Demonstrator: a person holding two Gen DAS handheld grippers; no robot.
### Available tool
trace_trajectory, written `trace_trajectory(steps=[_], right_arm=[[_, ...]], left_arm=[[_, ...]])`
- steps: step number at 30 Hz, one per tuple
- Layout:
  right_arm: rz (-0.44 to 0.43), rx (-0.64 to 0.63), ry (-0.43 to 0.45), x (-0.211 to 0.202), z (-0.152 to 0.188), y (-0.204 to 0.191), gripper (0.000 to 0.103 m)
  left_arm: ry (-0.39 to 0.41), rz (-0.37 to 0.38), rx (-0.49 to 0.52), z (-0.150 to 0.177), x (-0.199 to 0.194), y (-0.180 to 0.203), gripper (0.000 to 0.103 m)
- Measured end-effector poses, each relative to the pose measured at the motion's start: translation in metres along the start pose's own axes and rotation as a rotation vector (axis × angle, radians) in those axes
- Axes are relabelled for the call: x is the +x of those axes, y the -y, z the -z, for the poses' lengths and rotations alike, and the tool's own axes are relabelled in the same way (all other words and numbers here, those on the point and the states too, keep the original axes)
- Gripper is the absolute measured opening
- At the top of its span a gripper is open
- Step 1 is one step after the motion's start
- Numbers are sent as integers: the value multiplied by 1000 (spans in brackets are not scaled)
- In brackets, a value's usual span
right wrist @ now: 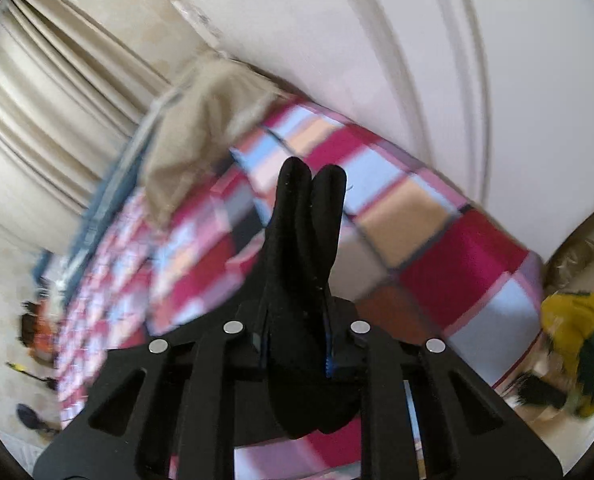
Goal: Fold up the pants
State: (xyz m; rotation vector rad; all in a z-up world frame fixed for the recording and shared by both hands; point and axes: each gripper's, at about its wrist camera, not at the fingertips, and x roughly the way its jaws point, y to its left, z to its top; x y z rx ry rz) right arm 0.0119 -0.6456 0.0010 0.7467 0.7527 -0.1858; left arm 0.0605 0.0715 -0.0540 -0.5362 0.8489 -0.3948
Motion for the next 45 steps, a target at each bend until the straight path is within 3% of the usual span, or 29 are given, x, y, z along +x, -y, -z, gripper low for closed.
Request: trace_trajectory(steps=[4,9,12,17,24,30,37,45], right_arm=[[-103,-52,12,-27,5,-53,17],[-172,-150,-4,-37,27,-125,17],[-213,-204,-28,-28,49,-168,17],[-199,-307,-93,12,99,-227,17],[-74,-457,-173,85,178,-275,17],[48,-567,-193,129,231,-288,18],[141,-648,-166,144,255,-295,19],[175,-684,-152,148,263,-298,22]], left_arm=[[-4,22,-17,0,-1,-2,91],[-7,37,-29,-1,-2,-4,91],[-8,44,-29,0,-3,-4,91],[-5,57,-35,1,-4,-5,91],[1,63,-30,2,-5,-4,91],[3,54,-12,4,-5,-2,91],[10,54,-11,5,-5,-2,91],[9,51,-8,4,-4,-3,91]])
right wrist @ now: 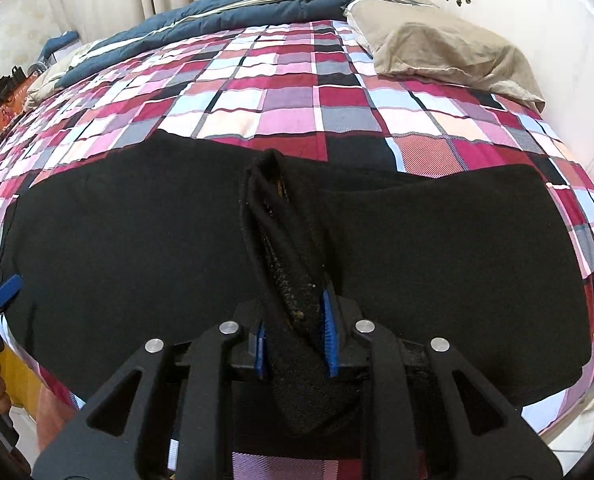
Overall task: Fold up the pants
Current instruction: 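Lower the leg ends onto the pants and open the right gripper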
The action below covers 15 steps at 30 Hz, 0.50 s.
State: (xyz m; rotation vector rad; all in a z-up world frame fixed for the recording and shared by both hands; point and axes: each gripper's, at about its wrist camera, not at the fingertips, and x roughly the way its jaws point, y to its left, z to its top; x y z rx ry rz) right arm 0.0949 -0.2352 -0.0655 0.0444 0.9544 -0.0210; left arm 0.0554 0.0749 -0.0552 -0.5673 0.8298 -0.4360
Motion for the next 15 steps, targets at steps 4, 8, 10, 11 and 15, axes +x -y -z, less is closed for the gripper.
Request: trace_trajectory(steps=[4,8,10,11,15], right_arm=[[-6,10,2,0,1,-1,29],[-11,7,9,-1,2,-8,37],[-16,11,14,-3,3,-11,38],[-19,12,16,-5,3,-13,39],[-50,18,22,-11,5,-19,40]], left_arm=[[0,-1,2,0,0,0,91],[0,0,-1,0,0,0,91],[0,-1,-2,1,0,0,91],[0,-1,-1,1,0,0,91],[1,-3,0,1,0,0,91]])
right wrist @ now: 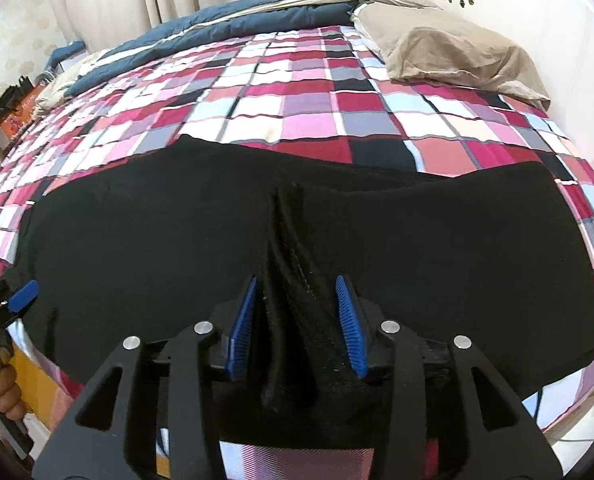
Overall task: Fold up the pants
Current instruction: 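Lower the leg ends onto the pants and open the right gripper, then grasp the folded pants edge again with the right gripper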
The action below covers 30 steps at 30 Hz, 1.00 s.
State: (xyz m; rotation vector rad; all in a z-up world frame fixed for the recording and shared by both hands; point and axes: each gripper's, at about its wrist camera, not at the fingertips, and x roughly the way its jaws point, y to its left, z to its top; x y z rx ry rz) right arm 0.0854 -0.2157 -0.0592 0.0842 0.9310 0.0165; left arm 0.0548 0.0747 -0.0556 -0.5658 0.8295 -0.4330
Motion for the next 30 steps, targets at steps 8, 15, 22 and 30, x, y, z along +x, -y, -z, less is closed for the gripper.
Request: trace_trajectory(steps=[8,15,22,30], right_arm=[[-31,-12,-3,-3,8,-14,51],[-136,17,21,-25,18,-14,53],[-158,350,226,-100,37,110,65],[-354,815,188,-59,80,259,65]], left_arm=[[0,1,-1,0,0,0,91],[0,-1,0,1,0,0,91],[-4,-3,-1,1,-1,2,91],[-5,-17,14,0,0,7,91]])
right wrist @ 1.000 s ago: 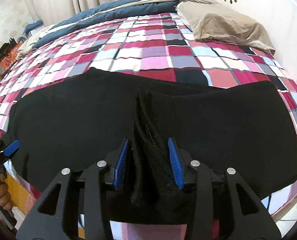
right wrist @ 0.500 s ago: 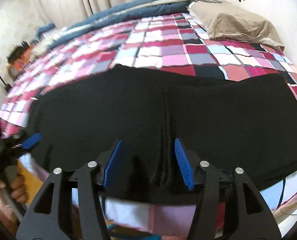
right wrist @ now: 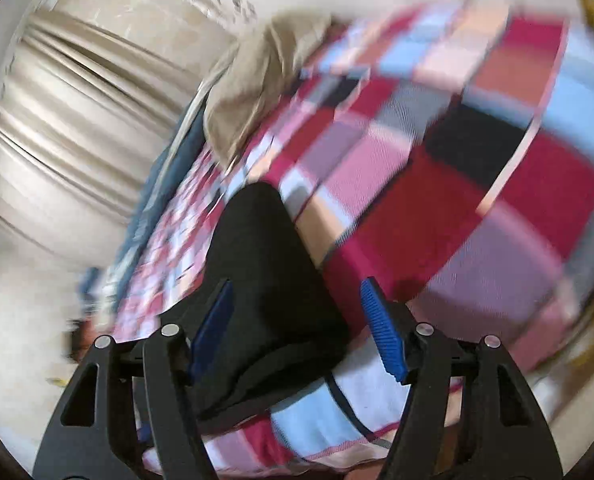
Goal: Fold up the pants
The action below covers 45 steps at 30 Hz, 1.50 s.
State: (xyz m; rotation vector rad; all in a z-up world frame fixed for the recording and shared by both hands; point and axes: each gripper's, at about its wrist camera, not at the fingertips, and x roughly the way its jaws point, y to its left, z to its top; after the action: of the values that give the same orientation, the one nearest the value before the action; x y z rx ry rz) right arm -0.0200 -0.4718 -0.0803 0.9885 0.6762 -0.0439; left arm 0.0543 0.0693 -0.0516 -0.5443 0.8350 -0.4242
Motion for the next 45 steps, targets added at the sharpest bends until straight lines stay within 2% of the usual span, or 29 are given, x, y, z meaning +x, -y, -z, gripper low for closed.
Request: trace_trajectory(steps=[3,5,6,8,11,12,14,16,19,21,25,29,30,31,33,34,39,42,45], right_arm=[[-54,40,-58,17,4,12,50],[-54,32,-45,19,7,14,39],[-45,23,-42,20,9,15,30],[-18,11,-42,22,11,17,25],[-19,-13,-36,23,11,17,25],[-13,-26,-38,23,11,14,28],[-12,-58,-68,20,7,6,38],[-40,-59,-66,13,-3,2,61],[-76,-71,-24,10,-26,-7,64],[-121,-83,-40,19,-44,-13,64],[-176,-63,-130,57,-71,-19,64],[-155,-50,-194,82,-77,-20,63],[-149,-50,-204,87,-79,-21,56],[-129,-57,-212,93,-79,-21,45],[-72,-67,-217,98,-76,-20,31],[-35,-67,-222,101,-75,-17,28],[-27,-52,-217,101,-75,-11,27],[-28,-45,-196,94,-75,-14,35],[60,-109,-54,60,-63,-38,38]], left_arm=[[-2,-8,1,-1,1,0,91],[-5,-13,5,-2,2,0,91],[-7,-15,7,-2,3,0,91],[-8,-18,15,-2,4,1,91],[-3,-20,25,-2,5,0,91],[-2,-21,27,-2,5,0,91],[-1,-22,30,-1,6,0,91],[-5,-21,35,-2,7,0,92],[-10,-18,34,-3,7,-1,92],[-10,-14,29,-3,6,-2,92],[-11,-12,33,-2,6,-2,92],[-12,-11,31,-2,6,-2,92],[-12,-11,33,-2,6,-2,92],[-12,-11,35,-2,6,-2,92],[-11,-12,40,-1,6,-1,92],[-10,-13,42,-1,6,-1,92],[-6,-11,48,0,7,-1,92],[-9,-6,44,0,7,-1,92],[-11,7,35,0,5,-3,92]])
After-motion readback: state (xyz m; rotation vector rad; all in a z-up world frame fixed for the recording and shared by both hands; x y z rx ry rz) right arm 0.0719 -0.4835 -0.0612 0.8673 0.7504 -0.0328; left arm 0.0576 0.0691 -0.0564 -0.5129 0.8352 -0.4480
